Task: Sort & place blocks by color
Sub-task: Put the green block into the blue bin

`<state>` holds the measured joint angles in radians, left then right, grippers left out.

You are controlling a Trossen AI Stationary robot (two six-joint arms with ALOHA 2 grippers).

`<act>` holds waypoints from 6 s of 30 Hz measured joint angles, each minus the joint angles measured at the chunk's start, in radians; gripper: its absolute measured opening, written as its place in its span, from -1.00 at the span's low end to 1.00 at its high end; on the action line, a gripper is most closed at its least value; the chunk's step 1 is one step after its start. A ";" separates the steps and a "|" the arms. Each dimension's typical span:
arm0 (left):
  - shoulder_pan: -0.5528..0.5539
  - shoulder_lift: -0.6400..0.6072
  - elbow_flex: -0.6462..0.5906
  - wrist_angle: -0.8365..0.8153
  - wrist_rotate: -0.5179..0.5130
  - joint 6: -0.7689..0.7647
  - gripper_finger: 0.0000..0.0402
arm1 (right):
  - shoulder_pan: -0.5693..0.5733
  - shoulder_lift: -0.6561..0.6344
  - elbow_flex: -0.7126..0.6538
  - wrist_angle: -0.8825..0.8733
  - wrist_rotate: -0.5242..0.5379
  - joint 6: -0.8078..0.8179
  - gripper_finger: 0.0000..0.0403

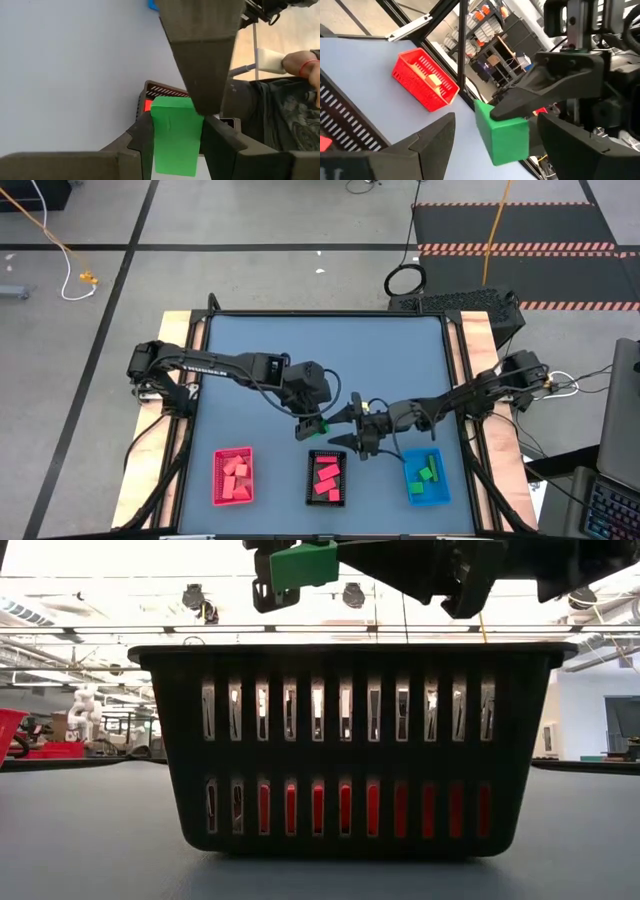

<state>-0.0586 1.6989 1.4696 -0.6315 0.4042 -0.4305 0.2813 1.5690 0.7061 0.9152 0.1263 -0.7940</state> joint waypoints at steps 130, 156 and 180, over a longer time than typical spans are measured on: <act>-0.485 0.317 -0.002 -0.157 -0.248 -0.247 -0.41 | 0.021 -0.606 -0.203 -0.431 0.402 0.075 -0.44; -0.472 0.317 -0.002 0.063 -0.248 -0.217 -0.41 | 0.021 -0.606 -0.203 -0.434 0.402 0.072 -0.45; -0.174 0.009 -0.002 -0.227 -0.798 0.106 -0.41 | 0.021 -0.700 -0.202 -0.832 0.363 0.562 -0.44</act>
<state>-0.2325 1.7081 1.4681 -0.8585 -0.3935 -0.3241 0.3027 0.8690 0.5037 0.0835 0.4891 -0.2321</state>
